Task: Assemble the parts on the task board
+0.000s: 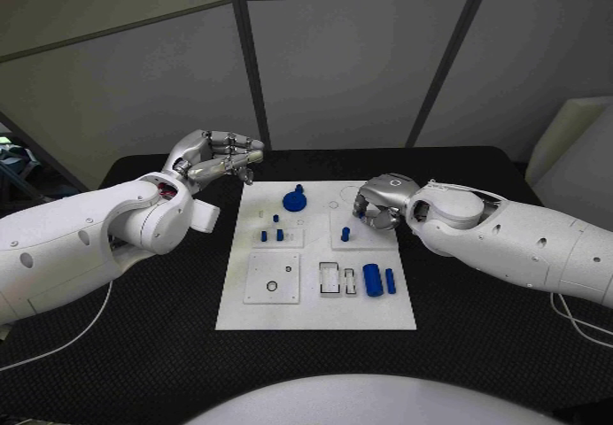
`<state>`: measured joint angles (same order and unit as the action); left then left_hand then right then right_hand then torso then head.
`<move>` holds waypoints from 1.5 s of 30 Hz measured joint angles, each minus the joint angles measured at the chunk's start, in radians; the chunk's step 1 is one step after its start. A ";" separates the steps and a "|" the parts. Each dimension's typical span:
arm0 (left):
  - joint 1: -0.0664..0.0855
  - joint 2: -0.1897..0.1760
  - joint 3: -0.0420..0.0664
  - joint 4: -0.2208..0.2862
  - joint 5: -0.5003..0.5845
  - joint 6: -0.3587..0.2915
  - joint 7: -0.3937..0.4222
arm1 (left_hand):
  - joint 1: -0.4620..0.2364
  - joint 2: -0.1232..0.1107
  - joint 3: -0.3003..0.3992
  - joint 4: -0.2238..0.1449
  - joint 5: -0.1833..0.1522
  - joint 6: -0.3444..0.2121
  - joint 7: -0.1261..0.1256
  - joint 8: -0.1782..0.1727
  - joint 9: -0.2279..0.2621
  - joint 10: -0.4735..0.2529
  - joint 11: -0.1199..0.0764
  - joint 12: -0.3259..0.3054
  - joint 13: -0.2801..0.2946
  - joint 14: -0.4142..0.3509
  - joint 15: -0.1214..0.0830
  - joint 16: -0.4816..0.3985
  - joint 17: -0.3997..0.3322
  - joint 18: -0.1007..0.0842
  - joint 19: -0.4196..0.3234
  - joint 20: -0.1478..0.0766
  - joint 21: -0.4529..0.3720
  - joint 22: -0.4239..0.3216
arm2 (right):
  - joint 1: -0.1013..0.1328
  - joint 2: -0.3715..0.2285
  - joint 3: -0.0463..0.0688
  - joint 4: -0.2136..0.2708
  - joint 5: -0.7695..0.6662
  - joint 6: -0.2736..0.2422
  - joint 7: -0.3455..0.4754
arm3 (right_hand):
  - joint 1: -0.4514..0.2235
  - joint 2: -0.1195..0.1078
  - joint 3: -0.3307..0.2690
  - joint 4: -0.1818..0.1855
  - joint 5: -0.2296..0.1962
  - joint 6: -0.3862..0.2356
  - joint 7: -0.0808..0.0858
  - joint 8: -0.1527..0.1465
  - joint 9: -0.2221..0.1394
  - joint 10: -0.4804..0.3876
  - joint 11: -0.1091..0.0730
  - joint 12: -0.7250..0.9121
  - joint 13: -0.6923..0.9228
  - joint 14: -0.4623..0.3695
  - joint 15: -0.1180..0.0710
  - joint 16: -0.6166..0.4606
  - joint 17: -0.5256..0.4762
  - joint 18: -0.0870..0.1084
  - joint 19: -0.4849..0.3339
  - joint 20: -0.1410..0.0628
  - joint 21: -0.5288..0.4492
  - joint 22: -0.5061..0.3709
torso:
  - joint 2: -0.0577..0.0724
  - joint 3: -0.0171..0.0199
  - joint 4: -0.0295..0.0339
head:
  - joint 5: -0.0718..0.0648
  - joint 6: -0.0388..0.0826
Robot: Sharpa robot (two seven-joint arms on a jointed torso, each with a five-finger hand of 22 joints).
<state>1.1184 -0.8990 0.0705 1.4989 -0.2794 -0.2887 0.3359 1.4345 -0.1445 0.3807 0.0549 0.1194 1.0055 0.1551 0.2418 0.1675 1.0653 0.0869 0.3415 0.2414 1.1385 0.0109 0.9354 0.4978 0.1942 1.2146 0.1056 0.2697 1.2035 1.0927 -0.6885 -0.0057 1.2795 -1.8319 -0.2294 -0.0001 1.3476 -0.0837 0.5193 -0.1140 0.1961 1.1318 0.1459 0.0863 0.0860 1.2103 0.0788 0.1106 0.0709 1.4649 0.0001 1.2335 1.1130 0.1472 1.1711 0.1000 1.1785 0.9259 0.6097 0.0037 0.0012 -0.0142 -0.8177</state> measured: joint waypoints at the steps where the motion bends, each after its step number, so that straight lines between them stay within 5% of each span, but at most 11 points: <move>1: 0.000 0.000 0.000 0.000 0.000 0.000 0.000 | 0.000 0.000 0.000 0.000 0.000 0.000 0.000 0.000 0.000 0.000 0.000 0.000 0.000 0.000 0.000 0.000 0.000 0.000 0.000 0.000 0.000 0.000 | 0.000 0.000 0.000 0.001 0.000 -0.001 0.000 | 0.002 0.002 0.001 -0.001 -0.005 0.000 0.000 0.000 0.000 0.001 0.001 0.000 0.001 0.001 -0.001 0.000 0.000 0.000 0.000 0.000 0.002 0.002 | 0.000 0.0000 -0.0001 | 0.000 -0.001; 23: 0.000 0.001 0.000 -0.012 0.000 0.002 0.000 | 0.005 0.005 0.003 -0.003 0.000 -0.005 0.002 0.004 0.004 -0.007 0.000 0.010 0.003 0.000 0.000 0.000 -0.001 0.000 0.000 0.000 -0.004 -0.001 | -0.001 -0.062 0.000 0.085 0.007 -0.063 -0.024 | 0.015 0.014 0.010 -0.002 -0.017 0.004 -0.003 0.000 0.001 0.001 0.001 0.000 0.001 0.004 -0.004 0.015 0.008 0.000 0.003 -0.004 0.017 0.022 | -0.001 -0.0004 -0.0001 | 0.004 0.001; 28: 0.000 0.004 0.000 -0.018 0.000 0.004 0.000 | 0.005 0.005 0.003 -0.003 0.000 -0.005 0.002 0.004 0.004 -0.010 0.003 0.010 0.003 0.000 0.000 0.000 -0.001 0.000 0.000 0.000 -0.004 -0.001 | -0.001 -0.098 0.004 0.147 0.014 -0.075 -0.035 | 0.015 0.014 0.010 -0.002 -0.017 0.004 -0.003 0.000 0.001 0.001 0.001 0.000 0.001 0.004 -0.004 0.015 0.008 0.000 0.003 -0.004 0.017 0.023 | -0.002 -0.0005 -0.0001 | 0.010 0.004; 35: 0.000 0.007 0.000 -0.027 0.001 0.006 0.000 | 0.005 0.005 0.000 -0.006 0.000 -0.005 0.002 0.004 0.005 -0.010 0.003 0.010 0.003 0.000 0.000 0.000 -0.001 0.000 0.000 0.000 -0.004 -0.001 | 0.001 -0.131 0.025 0.274 0.027 -0.093 -0.054 | 0.014 0.014 0.011 -0.004 -0.020 0.004 -0.003 0.000 0.001 0.001 0.001 -0.004 0.001 0.004 -0.004 0.019 0.012 0.000 0.004 -0.004 0.025 0.030 | -0.002 -0.0006 -0.0001 | 0.022 0.003; 39: 0.000 0.012 0.000 -0.036 0.001 0.007 -0.001 | 0.005 0.005 0.000 -0.006 0.000 -0.005 0.002 0.004 0.005 -0.010 0.003 0.010 0.003 0.000 0.000 0.000 -0.001 0.000 0.000 0.000 -0.004 -0.001 | 0.002 -0.132 0.029 0.338 0.032 -0.104 -0.067 | 0.014 0.014 0.013 -0.005 -0.021 0.004 -0.003 0.000 0.001 0.001 0.001 -0.004 0.000 0.004 -0.004 0.019 0.014 -0.016 0.011 -0.004 0.025 0.034 | -0.002 -0.0009 -0.0001 | 0.028 0.002; 45: 0.000 0.020 0.000 -0.048 0.001 0.008 -0.001 | 0.005 0.005 0.000 -0.006 0.000 -0.005 0.002 0.004 0.005 -0.010 0.003 0.010 0.003 0.000 0.000 0.000 -0.001 0.000 0.000 0.000 -0.004 -0.001 | 0.003 -0.107 0.032 0.374 0.044 -0.111 -0.080 | 0.014 0.014 0.012 -0.005 -0.023 0.004 -0.003 0.000 0.001 0.001 0.001 -0.005 -0.001 0.004 -0.004 0.019 0.014 -0.016 0.010 -0.004 0.025 0.035 | -0.003 -0.0021 0.0021 | 0.044 0.001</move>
<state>1.1183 -0.8790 0.0705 1.4507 -0.2787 -0.2811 0.3352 1.4398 -0.1393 0.3809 0.0492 0.1194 1.0002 0.1571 0.2458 0.1721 1.0549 0.0901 0.3515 0.2444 1.1385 0.0109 0.9354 0.4971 0.1942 1.2146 0.1056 0.2658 1.2028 1.0957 -0.7957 0.0265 1.6536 -1.7884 -0.3408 -0.0797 1.3620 -0.0694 0.5317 -0.1189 0.1736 1.1353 0.1426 0.0861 0.0870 1.2116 0.0800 0.1061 0.0702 1.4685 -0.0036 1.2529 1.1271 0.1315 1.1816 0.0964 1.2035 0.9613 0.6067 0.0016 0.0033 0.0297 -0.8167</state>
